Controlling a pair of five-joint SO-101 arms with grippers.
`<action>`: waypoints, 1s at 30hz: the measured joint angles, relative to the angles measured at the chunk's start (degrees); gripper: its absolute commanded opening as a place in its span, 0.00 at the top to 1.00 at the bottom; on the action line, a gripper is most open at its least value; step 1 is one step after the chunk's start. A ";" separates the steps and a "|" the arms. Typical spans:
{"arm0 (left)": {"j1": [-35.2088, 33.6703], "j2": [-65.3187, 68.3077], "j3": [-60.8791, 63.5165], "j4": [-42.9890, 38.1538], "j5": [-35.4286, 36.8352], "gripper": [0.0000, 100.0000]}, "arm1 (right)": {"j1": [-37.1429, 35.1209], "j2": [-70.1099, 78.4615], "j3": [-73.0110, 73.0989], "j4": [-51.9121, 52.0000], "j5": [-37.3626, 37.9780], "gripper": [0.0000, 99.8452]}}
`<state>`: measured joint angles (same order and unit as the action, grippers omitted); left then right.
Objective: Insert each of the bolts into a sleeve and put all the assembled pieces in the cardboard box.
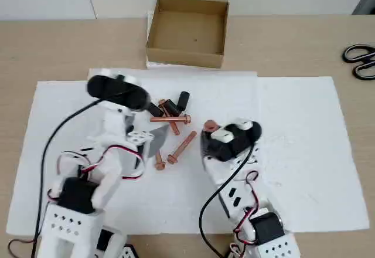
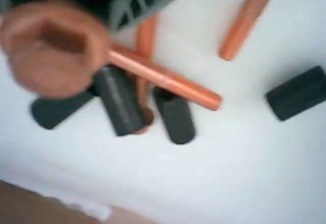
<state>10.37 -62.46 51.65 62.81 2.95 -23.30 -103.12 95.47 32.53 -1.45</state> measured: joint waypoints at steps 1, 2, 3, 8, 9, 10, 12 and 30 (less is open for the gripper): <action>-2.55 0.00 -1.14 2.29 -0.88 0.74 | 2.11 0.00 -0.70 0.79 0.00 1.00; -5.19 0.00 -1.93 4.48 -2.20 0.74 | 4.13 0.09 -2.02 2.02 0.09 1.00; -8.00 0.00 -2.55 6.42 -3.25 0.74 | 5.45 0.09 -4.04 3.43 0.97 1.00; -21.19 0.00 -5.27 13.01 -11.87 0.74 | 7.21 3.52 -21.01 10.73 5.36 1.00; -23.74 0.00 -5.71 13.36 -13.45 0.74 | 7.38 5.71 -24.88 12.04 5.71 1.00; -26.11 0.00 -6.15 13.45 -14.68 0.74 | 7.65 8.26 -28.84 13.36 5.80 1.00; -30.24 0.00 -7.03 13.80 -15.82 0.74 | 8.44 15.65 -37.19 14.15 5.98 1.00; -48.79 0.00 -8.53 17.85 -16.53 0.74 | 10.99 109.27 -115.87 8.79 6.07 1.00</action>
<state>-38.42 -62.46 43.12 80.66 -13.58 -12.31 6.15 -20.40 41.32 4.62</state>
